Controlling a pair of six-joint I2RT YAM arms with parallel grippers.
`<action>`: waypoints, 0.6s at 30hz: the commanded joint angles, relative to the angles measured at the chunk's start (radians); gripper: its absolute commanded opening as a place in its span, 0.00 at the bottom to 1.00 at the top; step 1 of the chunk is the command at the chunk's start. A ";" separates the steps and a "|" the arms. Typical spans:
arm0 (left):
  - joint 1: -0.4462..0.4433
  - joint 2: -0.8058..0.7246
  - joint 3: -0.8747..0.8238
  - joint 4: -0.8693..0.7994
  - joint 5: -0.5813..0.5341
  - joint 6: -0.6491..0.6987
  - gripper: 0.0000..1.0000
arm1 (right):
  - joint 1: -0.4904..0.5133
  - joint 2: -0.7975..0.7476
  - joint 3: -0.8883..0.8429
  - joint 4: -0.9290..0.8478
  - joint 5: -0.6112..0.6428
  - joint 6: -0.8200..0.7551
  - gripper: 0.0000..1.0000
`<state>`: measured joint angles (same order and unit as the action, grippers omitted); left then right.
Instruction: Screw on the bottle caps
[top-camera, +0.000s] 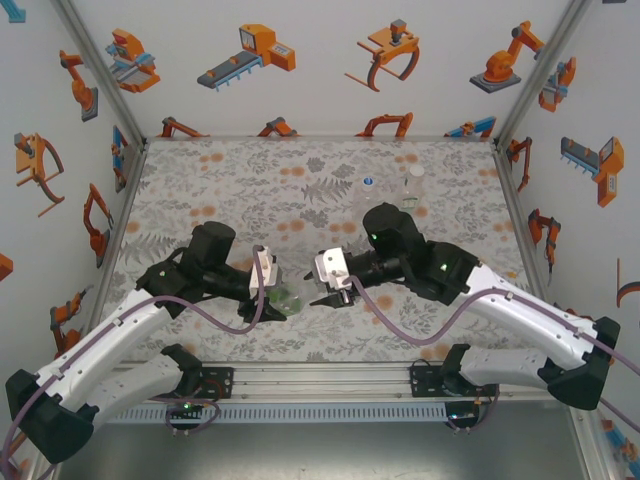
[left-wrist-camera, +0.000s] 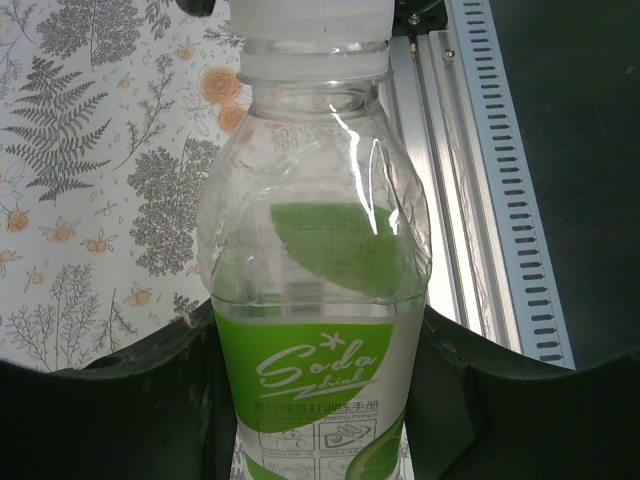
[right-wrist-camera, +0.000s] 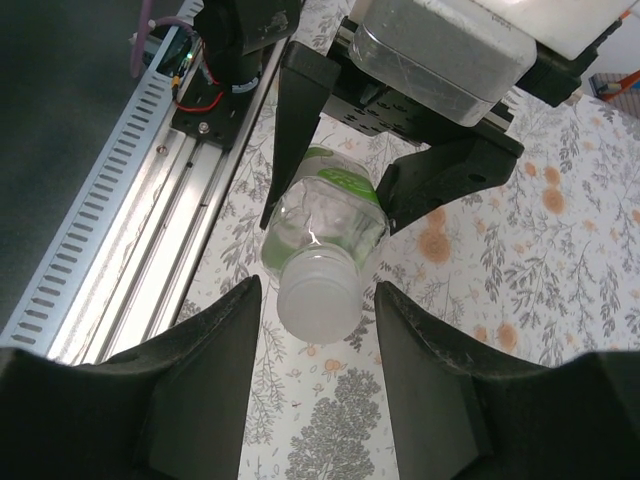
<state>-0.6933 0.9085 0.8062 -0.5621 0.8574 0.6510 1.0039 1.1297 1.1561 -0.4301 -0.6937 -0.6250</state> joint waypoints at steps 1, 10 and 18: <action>-0.005 -0.006 0.036 -0.018 0.036 0.024 0.00 | 0.003 0.002 0.002 0.005 -0.022 -0.004 0.46; -0.006 -0.016 0.036 -0.015 0.027 0.023 0.00 | 0.005 -0.005 -0.001 0.024 0.003 0.039 0.24; -0.005 -0.096 -0.007 0.071 -0.114 -0.020 0.00 | 0.005 -0.035 -0.088 0.209 0.137 0.366 0.00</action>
<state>-0.6937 0.8547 0.8032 -0.5583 0.7929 0.6441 1.0050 1.1168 1.1137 -0.3241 -0.6483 -0.4576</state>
